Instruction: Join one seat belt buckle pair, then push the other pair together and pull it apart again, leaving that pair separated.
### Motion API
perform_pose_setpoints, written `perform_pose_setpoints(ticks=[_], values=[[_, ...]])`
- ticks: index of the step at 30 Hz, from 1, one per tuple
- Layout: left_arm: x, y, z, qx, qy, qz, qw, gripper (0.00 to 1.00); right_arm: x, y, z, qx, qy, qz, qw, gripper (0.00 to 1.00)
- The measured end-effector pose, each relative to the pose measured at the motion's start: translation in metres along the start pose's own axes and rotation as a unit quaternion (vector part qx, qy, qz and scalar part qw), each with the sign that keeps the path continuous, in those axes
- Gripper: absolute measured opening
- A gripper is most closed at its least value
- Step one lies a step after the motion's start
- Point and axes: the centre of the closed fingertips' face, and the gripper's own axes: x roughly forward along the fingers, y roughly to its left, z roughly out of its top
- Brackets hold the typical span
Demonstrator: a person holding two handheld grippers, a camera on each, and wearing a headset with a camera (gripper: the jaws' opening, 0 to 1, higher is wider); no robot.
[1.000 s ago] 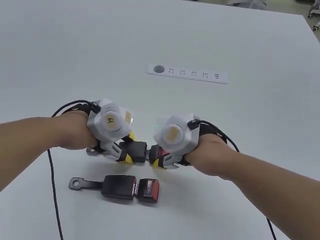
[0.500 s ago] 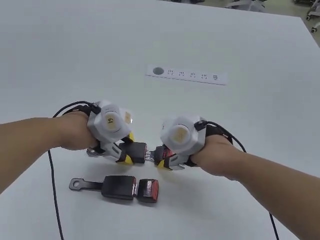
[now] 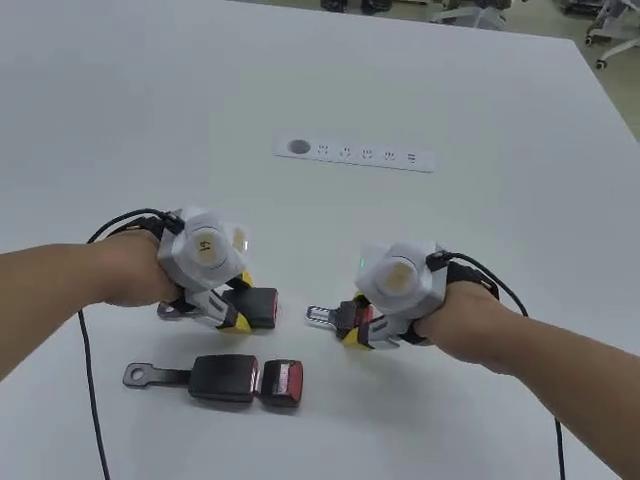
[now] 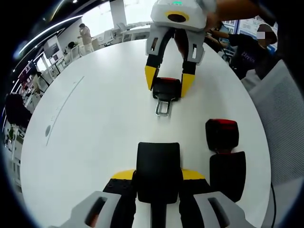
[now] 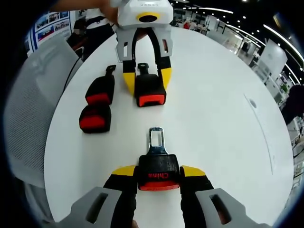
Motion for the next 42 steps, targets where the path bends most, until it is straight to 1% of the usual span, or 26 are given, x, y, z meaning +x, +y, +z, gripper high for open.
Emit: perform_pose_setpoints(ticks=[5,8,10,12,13,16,17,18,19,22,24,25,26,27,28,29,30,31,33,36,37,38,39,40,41,42], values=[[0.0,0.001,-0.001,0.002,0.001,0.0,1.0,0.35,-0.009,0.002,-0.018,-0.007,0.016,0.002,0.9998,0.32],[-0.001,-0.002,0.002,0.003,0.004,0.003,1.0,0.35,-0.013,0.002,-0.027,-0.011,0.024,0.003,0.9996,0.32],[-0.001,-0.002,0.002,0.007,0.007,0.003,0.9999,0.35,-0.015,0.002,-0.03,-0.004,0.027,0.004,0.9996,0.32],[-0.001,-0.001,0.002,0.014,0.013,0.002,0.9998,0.35,-0.013,0.0,-0.03,0.006,0.028,0.002,0.9996,0.33],[-0.001,0.0,0.002,0.018,0.017,0.002,0.9997,0.35,-0.013,0.001,-0.029,0.005,0.028,0.002,0.9996,0.33],[0.0,-0.001,0.002,0.02,0.023,0.005,0.9995,0.35,-0.014,-0.001,-0.028,0.005,0.032,-0.007,0.9995,0.37],[0.0,-0.001,0.002,0.025,0.027,0.008,0.9993,0.35,-0.013,-0.002,-0.029,0.006,0.032,-0.006,0.9994,0.37],[-0.001,-0.001,0.003,0.046,0.03,0.012,0.9984,0.35,-0.013,-0.003,-0.029,0.009,0.032,-0.004,0.9994,0.37],[-0.001,-0.003,0.004,0.044,0.033,0.014,0.9984,0.35,-0.013,-0.003,-0.03,0.012,0.032,-0.005,0.9994,0.37],[0.0,0.003,0.0,0.039,0.04,0.018,0.9983,0.35,-0.014,-0.001,-0.03,0.015,0.033,-0.006,0.9993,0.37],[0.0,0.002,0.001,0.038,0.043,0.019,0.9982,0.35,-0.014,-0.002,-0.031,0.018,0.036,-0.009,0.9992,0.37],[-0.001,0.002,0.001,0.038,0.044,0.021,0.9981,0.35,-0.014,0.0,-0.031,0.035,0.036,-0.009,0.9987,0.39],[-0.001,0.004,0.001,0.045,0.044,0.026,0.9977,0.36,-0.014,-0.001,-0.032,0.038,0.036,-0.012,0.9986,0.4],[-0.001,0.006,0.001,0.052,0.041,0.032,0.9973,0.38,-0.016,-0.001,-0.033,0.042,0.037,-0.017,0.9983,0.43],[-0.003,0.004,-0.001,0.047,0.039,0.031,0.9976,0.42,-0.018,0.0,-0.031,0.047,0.034,-0.019,0.9981,0.45],[-0.005,0.004,-0.001,0.04,0.035,0.033,0.9981,0.44,-0.022,0.003,-0.025,0.058,0.025,-0.021,0.9978,0.45],[-0.011,0.004,0.004,0.027,0.023,0.04,0.9986,0.44,-0.024,0.003,-0.022,0.06,0.02,-0.023,0.9977,0.45],[-0.015,0.006,0.007,0.02,0.013,0.048,0.9986,0.45,-0.024,0.002,-0.02,0.061,0.016,-0.029,0.9976,0.45],[-0.023,0.011,0.008,0.0,-0.006,0.062,0.9981,0.46,-0.028,0.002,-0.017,0.06,0.014,-0.039,0.9974,0.46],[-0.036,0.002,0.008,-0.007,-0.009,0.067,0.9977,0.49,-0.034,0.002,-0.012,0.075,-0.003,-0.052,0.9958,0.47],[-0.039,-0.003,0.006,-0.007,-0.009,0.067,0.9977,0.5,-0.036,0.004,-0.011,0.079,-0.006,-0.054,0.9954,0.47],[-0.04,-0.007,0.001,-0.008,-0.01,0.068,0.9976,0.51,-0.039,0.007,-0.009,0.08,-0.01,-0.056,0.9951,0.47],[-0.046,-0.01,-0.002,-0.018,-0.015,0.074,0.997,0.51,-0.041,0.01,-0.008,0.081,-0.014,-0.059,0.9948,0.47],[-0.051,-0.017,0.002,-0.042,-0.027,0.081,0.9955,0.52,-0.045,0.014,-0.007,0.085,-0.018,-0.062,0.9943,0.48],[-0.056,-0.02,0.003,-0.058,-0.038,0.084,0.994,0.53,-0.043,0.012,-0.008,0.089,-0.021,-0.067,0.9936,0.47],[-0.067,-0.026,0.008,-0.069,-0.054,0.093,0.9918,0.55,-0.044,0.013,-0.008,0.094,-0.025,-0.073,0.9926,0.45]])
